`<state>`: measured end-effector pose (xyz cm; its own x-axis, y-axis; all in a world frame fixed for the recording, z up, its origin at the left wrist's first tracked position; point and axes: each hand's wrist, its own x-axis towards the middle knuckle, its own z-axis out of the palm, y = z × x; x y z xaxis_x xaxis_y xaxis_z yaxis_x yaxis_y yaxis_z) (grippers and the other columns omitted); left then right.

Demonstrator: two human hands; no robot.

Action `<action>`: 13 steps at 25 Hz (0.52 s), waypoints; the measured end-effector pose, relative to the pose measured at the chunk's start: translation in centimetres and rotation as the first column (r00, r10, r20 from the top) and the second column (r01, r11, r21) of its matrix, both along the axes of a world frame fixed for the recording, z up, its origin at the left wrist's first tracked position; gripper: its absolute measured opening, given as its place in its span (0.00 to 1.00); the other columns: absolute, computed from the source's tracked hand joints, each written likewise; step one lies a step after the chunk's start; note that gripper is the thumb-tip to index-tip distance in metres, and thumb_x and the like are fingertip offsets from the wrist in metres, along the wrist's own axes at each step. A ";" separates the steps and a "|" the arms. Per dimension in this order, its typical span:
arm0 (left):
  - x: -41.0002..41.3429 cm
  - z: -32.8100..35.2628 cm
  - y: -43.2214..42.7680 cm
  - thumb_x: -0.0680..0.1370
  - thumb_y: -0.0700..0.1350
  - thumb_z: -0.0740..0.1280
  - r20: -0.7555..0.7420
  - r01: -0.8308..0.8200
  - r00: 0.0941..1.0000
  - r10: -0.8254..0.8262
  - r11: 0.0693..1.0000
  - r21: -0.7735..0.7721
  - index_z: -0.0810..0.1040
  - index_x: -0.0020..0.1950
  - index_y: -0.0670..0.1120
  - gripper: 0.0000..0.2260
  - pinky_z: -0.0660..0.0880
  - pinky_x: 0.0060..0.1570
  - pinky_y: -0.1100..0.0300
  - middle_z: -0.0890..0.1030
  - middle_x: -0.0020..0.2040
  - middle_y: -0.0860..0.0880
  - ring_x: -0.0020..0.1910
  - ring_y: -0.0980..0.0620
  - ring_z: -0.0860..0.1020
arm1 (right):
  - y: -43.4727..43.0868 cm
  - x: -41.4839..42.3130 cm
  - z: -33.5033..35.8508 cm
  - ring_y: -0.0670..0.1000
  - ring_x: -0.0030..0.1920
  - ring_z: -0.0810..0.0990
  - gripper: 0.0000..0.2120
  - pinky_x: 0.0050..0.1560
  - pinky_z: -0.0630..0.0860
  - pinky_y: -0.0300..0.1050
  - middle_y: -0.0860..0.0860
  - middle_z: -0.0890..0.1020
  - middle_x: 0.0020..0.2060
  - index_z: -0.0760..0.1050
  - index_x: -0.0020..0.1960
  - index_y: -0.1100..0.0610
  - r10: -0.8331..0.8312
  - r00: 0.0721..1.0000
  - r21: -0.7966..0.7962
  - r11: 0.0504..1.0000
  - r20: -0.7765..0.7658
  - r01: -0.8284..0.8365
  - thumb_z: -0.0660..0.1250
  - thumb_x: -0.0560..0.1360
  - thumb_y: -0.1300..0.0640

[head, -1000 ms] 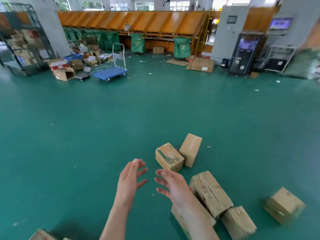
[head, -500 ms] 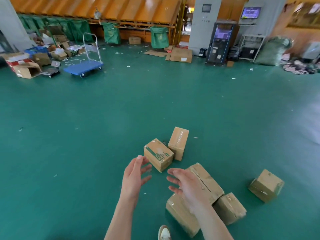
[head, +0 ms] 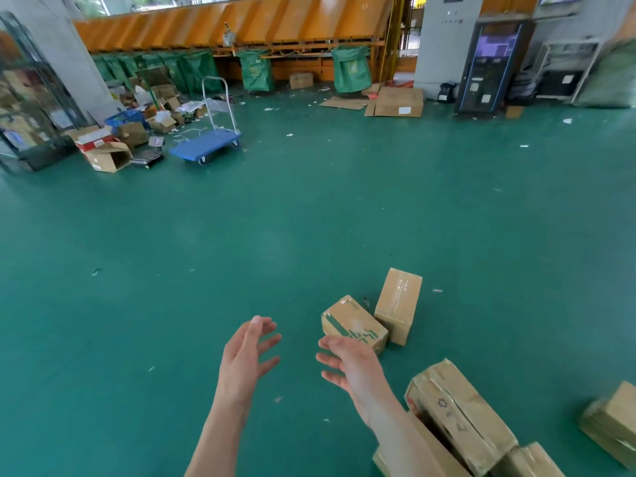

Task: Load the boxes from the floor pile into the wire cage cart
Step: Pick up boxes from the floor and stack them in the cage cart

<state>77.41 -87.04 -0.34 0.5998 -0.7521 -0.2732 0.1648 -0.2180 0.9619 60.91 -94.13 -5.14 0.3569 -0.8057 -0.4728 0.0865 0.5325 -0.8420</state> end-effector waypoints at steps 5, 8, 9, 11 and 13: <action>0.5 -0.7 -6.9 0.84 0.54 0.60 -0.038 -0.025 0.999 0.027 0.999 0.036 0.82 0.58 0.47 0.16 0.81 0.57 0.43 0.85 0.56 0.49 0.53 0.51 0.85 | -8.7 1.0 0.3 0.51 0.52 0.86 0.10 0.57 0.82 0.54 0.51 0.87 0.52 0.83 0.56 0.58 -0.001 1.000 -0.028 1.000 0.004 0.001 0.64 0.82 0.57; 1.4 -0.9 -10.1 0.84 0.54 0.60 -0.052 -0.037 0.998 0.040 0.998 0.052 0.82 0.58 0.46 0.16 0.81 0.57 0.43 0.85 0.56 0.49 0.53 0.50 0.85 | -12.0 1.7 0.1 0.52 0.52 0.86 0.10 0.55 0.81 0.53 0.51 0.87 0.51 0.82 0.56 0.59 0.006 1.000 -0.013 1.000 0.004 -0.006 0.64 0.81 0.58; 1.8 -1.0 -11.5 0.84 0.54 0.60 -0.051 -0.037 0.998 0.040 0.998 0.044 0.81 0.58 0.46 0.16 0.81 0.56 0.43 0.85 0.56 0.49 0.53 0.50 0.85 | -13.1 1.9 -0.3 0.52 0.52 0.86 0.10 0.56 0.81 0.53 0.51 0.87 0.51 0.82 0.56 0.58 0.019 1.000 -0.015 1.000 -0.002 -0.019 0.64 0.81 0.58; 2.5 -1.4 -14.4 0.85 0.54 0.60 -0.052 -0.031 0.998 0.034 0.998 0.048 0.81 0.58 0.45 0.15 0.81 0.56 0.43 0.85 0.55 0.49 0.52 0.50 0.85 | -15.0 2.3 -1.0 0.51 0.52 0.86 0.09 0.58 0.82 0.53 0.51 0.87 0.51 0.82 0.56 0.58 0.014 0.999 0.007 1.000 -0.035 -0.014 0.64 0.82 0.57; 3.0 -2.1 -17.3 0.85 0.53 0.60 -0.053 0.010 0.999 -0.007 0.998 0.063 0.81 0.58 0.46 0.15 0.80 0.57 0.43 0.85 0.55 0.49 0.52 0.50 0.85 | -17.1 2.7 -1.7 0.51 0.52 0.86 0.09 0.60 0.81 0.55 0.50 0.87 0.50 0.82 0.56 0.57 -0.008 0.998 0.034 0.999 -0.067 0.010 0.64 0.82 0.57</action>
<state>80.46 -104.37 -2.41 0.5771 -0.7374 -0.3511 0.2129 -0.2792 0.9363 63.57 -111.24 -6.82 0.3161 -0.7916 -0.5229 0.0352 0.5606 -0.8273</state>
